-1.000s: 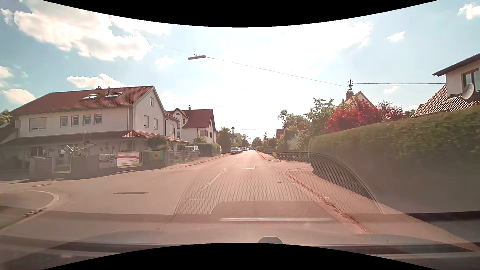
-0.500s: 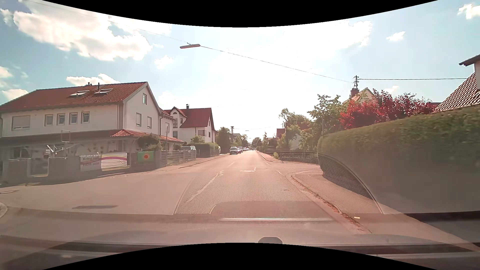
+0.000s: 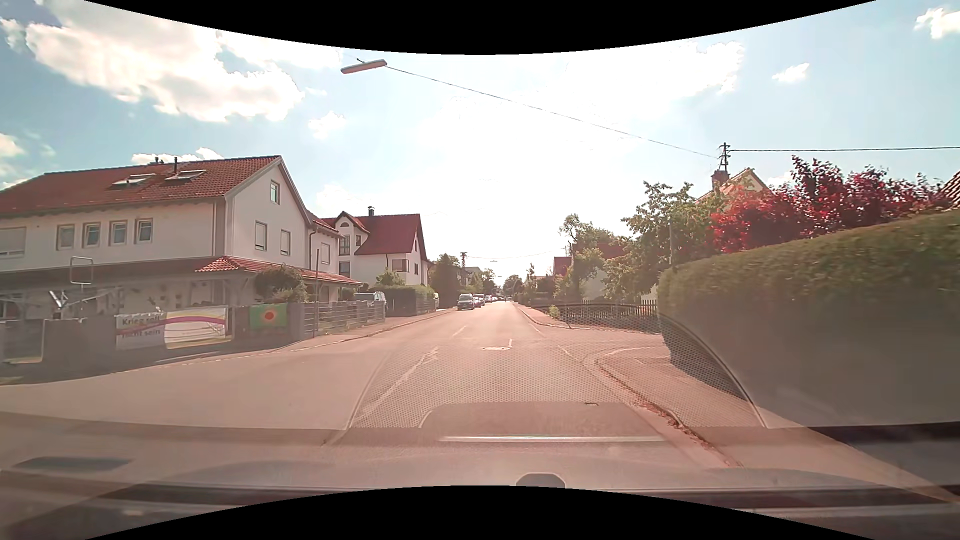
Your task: Follow the waypoints while adhering to traffic rules and regulations
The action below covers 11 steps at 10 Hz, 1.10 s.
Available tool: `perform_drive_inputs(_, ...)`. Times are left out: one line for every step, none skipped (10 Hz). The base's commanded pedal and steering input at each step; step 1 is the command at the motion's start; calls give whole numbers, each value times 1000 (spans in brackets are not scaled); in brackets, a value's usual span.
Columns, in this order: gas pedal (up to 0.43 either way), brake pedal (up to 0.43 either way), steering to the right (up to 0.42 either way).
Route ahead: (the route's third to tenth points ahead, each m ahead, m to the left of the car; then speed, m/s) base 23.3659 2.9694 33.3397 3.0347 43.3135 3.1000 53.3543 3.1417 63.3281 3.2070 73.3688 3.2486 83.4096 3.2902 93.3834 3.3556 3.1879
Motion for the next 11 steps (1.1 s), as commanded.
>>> perform_drive_inputs(0,49,1)
perform_drive_inputs(0,49,1)
perform_drive_inputs(0,55,1)
perform_drive_inputs(0,49,1)
perform_drive_inputs(0,49,1)
perform_drive_inputs(0,55,1)
perform_drive_inputs(0,49,1)
perform_drive_inputs(0,49,1)
perform_drive_inputs(0,49,1)
perform_drive_inputs(0,49,1)
perform_drive_inputs(0,49,1)
